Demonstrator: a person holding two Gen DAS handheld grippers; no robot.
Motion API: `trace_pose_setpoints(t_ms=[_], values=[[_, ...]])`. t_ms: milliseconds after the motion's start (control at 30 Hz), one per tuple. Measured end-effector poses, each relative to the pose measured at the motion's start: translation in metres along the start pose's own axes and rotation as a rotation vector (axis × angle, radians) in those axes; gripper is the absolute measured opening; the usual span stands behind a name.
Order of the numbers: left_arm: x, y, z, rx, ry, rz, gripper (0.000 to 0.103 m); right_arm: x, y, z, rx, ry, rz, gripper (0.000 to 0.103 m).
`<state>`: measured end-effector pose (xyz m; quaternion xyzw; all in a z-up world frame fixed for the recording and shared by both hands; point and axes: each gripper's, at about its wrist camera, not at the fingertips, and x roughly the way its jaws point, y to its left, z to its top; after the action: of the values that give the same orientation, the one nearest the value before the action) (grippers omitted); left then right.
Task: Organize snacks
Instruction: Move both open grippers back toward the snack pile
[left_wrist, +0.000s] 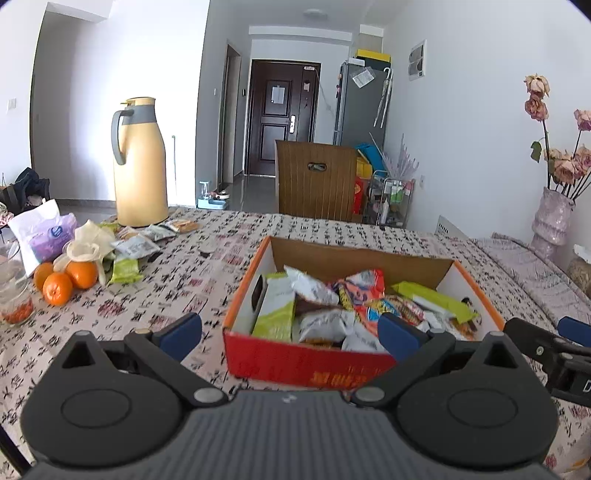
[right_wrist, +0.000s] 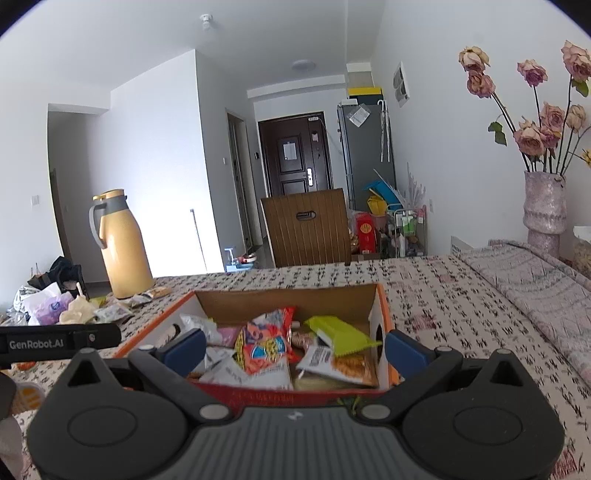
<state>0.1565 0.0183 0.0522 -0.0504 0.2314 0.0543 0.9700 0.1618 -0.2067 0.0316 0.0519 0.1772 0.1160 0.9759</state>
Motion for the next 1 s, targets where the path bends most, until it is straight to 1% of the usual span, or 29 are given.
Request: trace_pose_setpoints(t_ms=[467,733,867,1000], values=[[-0.017,0.019,-0.044,0.013,0.049,-0.015,0.103,-0.023,-0.005,-0.037,-0.003,0.091,-0.005,0.103],[-0.024,0.034,-0.069,-0.011,0.088,-0.025,0.103,-0.031,-0.011,-0.057,0.004,0.136,-0.010,0.103],[-0.027,0.033,-0.081,0.002,0.108,-0.024,0.103,-0.034,-0.014,-0.069,0.008,0.167,-0.017,0.103],[-0.028,0.032,-0.083,0.008,0.112,-0.026,0.103,-0.035,-0.014,-0.078,0.004,0.193,-0.017,0.103]])
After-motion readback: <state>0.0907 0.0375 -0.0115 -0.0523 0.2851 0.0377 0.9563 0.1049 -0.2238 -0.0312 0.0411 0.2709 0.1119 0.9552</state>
